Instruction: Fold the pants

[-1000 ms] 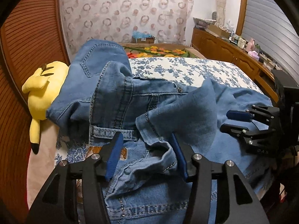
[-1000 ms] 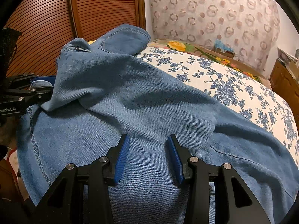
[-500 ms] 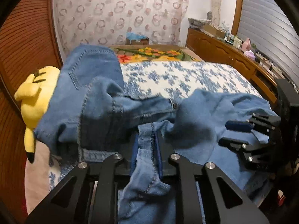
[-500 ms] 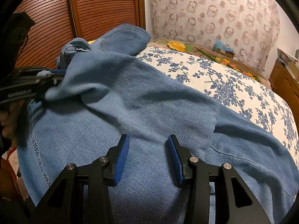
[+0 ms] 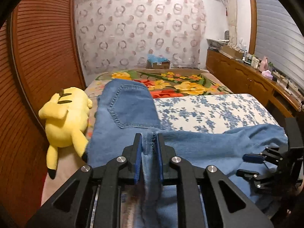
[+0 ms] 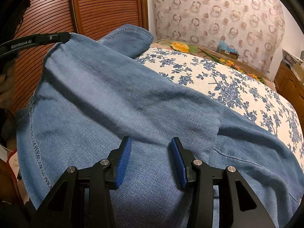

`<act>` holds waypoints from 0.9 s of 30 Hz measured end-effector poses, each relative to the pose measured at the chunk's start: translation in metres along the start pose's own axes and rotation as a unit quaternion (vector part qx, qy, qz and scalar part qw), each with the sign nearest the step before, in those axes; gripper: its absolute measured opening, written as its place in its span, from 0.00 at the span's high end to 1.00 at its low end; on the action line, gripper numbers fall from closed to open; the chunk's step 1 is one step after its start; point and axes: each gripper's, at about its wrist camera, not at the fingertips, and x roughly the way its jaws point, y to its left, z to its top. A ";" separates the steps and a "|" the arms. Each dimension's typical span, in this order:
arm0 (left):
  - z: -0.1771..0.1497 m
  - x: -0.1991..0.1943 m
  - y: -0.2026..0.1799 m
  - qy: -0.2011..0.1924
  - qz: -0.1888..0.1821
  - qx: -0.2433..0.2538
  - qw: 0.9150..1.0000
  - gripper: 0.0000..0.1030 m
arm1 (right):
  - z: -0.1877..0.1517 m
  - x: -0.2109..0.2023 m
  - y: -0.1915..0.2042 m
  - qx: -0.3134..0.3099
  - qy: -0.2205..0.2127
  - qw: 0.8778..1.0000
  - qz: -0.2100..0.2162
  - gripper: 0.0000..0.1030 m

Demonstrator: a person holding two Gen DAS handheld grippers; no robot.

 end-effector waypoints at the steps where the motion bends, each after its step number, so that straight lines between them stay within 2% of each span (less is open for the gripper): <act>1: 0.001 -0.001 0.002 -0.002 0.016 0.004 1.000 0.84 | 0.000 0.000 0.001 0.000 0.000 1.000 -0.001 0.56; 2: 0.001 -0.001 0.006 -0.003 0.035 0.003 0.999 0.84 | 0.000 0.000 0.001 0.000 0.000 1.000 0.000 0.56; 3: 0.001 -0.002 0.009 0.000 0.037 0.000 0.999 0.83 | 0.000 0.000 0.001 0.000 0.000 1.000 0.000 0.56; 5: 0.001 -0.003 0.018 0.009 0.023 -0.019 1.000 0.76 | 0.000 0.000 0.001 0.000 0.000 1.000 0.000 0.56; 12: -0.010 -0.020 0.011 -0.014 0.008 -0.024 1.000 0.27 | 0.000 0.000 0.000 -0.001 0.000 1.000 0.000 0.56; 13: -0.013 -0.023 0.009 -0.016 0.004 -0.025 1.000 0.24 | 0.000 0.000 0.000 0.000 0.000 1.000 0.000 0.56; 24: -0.028 -0.043 -0.024 -0.022 -0.014 -0.010 1.000 0.24 | 0.000 0.000 0.000 -0.001 -0.001 1.000 0.000 0.55; 27: -0.026 -0.056 -0.029 -0.040 -0.011 -0.010 0.999 0.24 | 0.000 0.001 0.000 -0.001 -0.001 1.000 0.000 0.55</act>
